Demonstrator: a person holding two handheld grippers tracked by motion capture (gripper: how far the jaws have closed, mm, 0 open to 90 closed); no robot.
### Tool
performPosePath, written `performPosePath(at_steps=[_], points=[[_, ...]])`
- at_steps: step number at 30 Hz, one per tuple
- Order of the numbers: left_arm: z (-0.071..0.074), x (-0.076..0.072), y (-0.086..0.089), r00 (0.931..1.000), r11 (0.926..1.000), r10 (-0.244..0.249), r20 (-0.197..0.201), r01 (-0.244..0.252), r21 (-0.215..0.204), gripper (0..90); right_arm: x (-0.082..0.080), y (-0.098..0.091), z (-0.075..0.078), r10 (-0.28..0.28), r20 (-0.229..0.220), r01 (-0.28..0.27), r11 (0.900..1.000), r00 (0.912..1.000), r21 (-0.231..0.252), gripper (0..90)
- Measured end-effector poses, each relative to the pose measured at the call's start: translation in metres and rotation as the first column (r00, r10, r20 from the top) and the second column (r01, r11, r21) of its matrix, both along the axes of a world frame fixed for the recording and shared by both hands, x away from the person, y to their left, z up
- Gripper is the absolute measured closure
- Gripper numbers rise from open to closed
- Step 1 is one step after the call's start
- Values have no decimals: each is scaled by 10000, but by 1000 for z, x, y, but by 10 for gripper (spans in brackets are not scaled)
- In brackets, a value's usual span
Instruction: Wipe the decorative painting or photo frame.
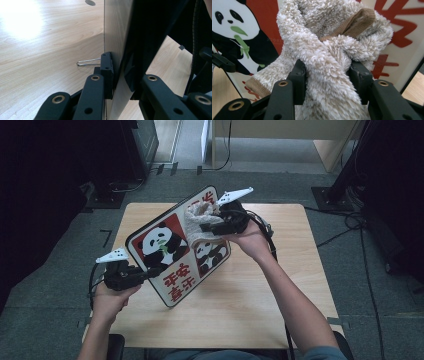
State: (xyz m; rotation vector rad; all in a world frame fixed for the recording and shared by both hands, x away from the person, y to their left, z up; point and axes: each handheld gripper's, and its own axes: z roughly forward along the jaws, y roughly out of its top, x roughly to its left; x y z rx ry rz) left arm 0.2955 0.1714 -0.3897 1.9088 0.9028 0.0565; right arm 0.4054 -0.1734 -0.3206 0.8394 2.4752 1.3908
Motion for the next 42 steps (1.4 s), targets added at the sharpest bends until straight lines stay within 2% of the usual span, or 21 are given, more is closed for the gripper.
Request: performPosePath(at_steps=[12, 23, 33, 42], points=[[0, 0, 0, 10000, 10000, -23, 14, 23, -14, 795, -1, -3, -13, 91, -149, -88, 9998, 9998, 193, 558], [0, -1, 0, 10000, 10000, -26, 45, 26, 12, 794, 0, -8, -28, 299, 30, -300, 9974, 9995, 658, 557], [0, -2, -2, 9999, 10000, -36, 107, 36, 66, 790, 0, -10, -42, 393, 134, -404, 9955, 9991, 857, 556], [1, -1, -2, 9999, 9999, -112, 105, 111, 88, 786, -1, -11, -44, 391, 24, -392, 9973, 9992, 624, 556]])
